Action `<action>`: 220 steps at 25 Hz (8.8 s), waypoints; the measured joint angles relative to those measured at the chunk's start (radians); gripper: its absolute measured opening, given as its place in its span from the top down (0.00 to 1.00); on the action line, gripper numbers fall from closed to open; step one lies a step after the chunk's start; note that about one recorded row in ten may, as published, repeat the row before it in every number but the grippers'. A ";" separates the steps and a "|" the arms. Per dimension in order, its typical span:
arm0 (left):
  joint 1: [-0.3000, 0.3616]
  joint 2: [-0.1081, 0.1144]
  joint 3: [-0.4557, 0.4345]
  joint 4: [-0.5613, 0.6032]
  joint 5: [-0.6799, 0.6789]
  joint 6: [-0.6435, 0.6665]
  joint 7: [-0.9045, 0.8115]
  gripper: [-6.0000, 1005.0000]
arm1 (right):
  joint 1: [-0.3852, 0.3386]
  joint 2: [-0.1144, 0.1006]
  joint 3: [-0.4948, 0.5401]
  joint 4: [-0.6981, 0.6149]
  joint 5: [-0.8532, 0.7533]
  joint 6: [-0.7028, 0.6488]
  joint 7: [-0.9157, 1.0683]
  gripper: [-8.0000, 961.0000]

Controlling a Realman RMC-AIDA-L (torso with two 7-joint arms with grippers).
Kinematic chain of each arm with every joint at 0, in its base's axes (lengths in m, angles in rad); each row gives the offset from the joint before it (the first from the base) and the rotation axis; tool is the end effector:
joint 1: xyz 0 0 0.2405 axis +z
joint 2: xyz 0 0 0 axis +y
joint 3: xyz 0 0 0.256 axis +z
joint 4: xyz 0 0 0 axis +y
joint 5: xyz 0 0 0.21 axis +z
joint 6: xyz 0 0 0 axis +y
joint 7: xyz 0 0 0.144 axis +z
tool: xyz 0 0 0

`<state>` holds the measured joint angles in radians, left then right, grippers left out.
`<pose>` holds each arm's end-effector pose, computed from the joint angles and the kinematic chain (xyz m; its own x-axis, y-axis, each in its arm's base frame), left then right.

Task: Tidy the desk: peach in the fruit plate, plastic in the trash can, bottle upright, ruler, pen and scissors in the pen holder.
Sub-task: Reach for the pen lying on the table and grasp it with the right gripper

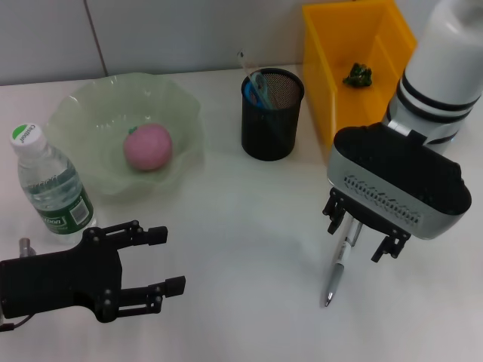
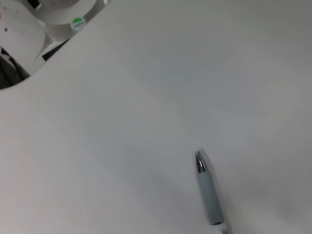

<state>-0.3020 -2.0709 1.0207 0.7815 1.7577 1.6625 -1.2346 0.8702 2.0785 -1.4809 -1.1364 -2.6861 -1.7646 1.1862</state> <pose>-0.2687 0.2677 -0.0087 0.8317 0.2056 0.5157 0.2849 -0.9553 -0.0787 0.1465 0.3554 -0.0225 0.5347 0.7312 0.4237 0.5514 -0.6818 0.4807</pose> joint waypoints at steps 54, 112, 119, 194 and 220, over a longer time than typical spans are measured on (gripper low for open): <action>-0.006 0.001 0.000 -0.013 -0.001 -0.010 -0.016 0.22 | 0.013 0.006 -0.088 0.136 0.034 0.147 -0.170 0.34; -0.010 0.000 -0.004 -0.015 -0.001 -0.024 -0.020 0.22 | 0.039 0.008 -0.100 0.219 0.040 0.175 -0.205 0.48; -0.011 0.000 -0.004 -0.015 -0.002 -0.024 -0.020 0.22 | 0.039 0.008 -0.101 0.219 0.040 0.171 -0.206 0.50; -0.016 0.002 -0.004 -0.007 -0.014 -0.023 -0.020 0.22 | 0.083 0.008 -0.107 0.314 0.059 0.220 -0.232 0.62; -0.029 0.002 -0.004 -0.005 -0.014 -0.024 -0.021 0.22 | 0.098 0.006 -0.100 0.343 0.059 0.228 -0.235 0.80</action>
<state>-0.3313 -2.0693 1.0170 0.7762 1.7440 1.6388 -1.2557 0.9680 2.0847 -1.5809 -0.7933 -2.6275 -1.5370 0.9507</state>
